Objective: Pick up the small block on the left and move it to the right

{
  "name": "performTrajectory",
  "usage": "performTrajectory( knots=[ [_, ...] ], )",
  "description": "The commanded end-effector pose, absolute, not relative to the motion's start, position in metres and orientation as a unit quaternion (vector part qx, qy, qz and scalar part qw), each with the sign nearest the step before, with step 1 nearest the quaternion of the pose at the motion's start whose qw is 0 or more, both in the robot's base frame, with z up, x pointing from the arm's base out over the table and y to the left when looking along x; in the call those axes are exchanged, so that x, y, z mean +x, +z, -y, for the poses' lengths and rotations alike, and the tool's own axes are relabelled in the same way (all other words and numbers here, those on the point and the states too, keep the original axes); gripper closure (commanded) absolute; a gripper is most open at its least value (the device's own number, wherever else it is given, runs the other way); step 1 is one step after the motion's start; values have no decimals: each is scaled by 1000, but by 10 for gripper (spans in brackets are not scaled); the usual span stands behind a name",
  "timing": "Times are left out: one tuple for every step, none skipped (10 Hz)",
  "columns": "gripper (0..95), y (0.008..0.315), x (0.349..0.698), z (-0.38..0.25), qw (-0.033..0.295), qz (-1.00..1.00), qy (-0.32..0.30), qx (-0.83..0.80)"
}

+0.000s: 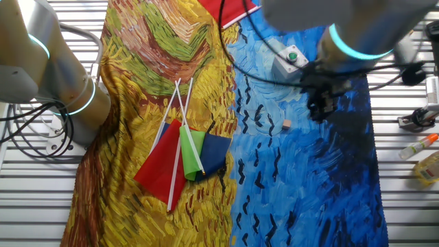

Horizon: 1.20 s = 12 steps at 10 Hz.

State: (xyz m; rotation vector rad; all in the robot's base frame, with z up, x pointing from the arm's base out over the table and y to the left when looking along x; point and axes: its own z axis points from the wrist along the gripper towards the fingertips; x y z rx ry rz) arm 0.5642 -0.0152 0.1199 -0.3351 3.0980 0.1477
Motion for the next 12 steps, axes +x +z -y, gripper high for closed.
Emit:
performTrajectory(
  knots=[
    [380,102,561,11,11,-993,46,-108],
    [380,91,559,11,11,-993,45,-109],
    [380,78,558,12,14,-992,44,-115],
    [380,67,558,14,17,-992,44,-118],
    [380,53,556,17,22,-991,44,-122],
    [380,47,555,18,23,-991,44,-123],
    [380,41,553,19,25,-991,45,-127],
    [380,37,552,18,26,-991,43,-127],
    [380,32,552,18,27,-990,43,-131],
    [380,32,551,17,28,-990,43,-133],
    [380,31,551,17,27,-989,42,-136],
    [570,29,551,16,28,-988,42,-143]
  ],
)
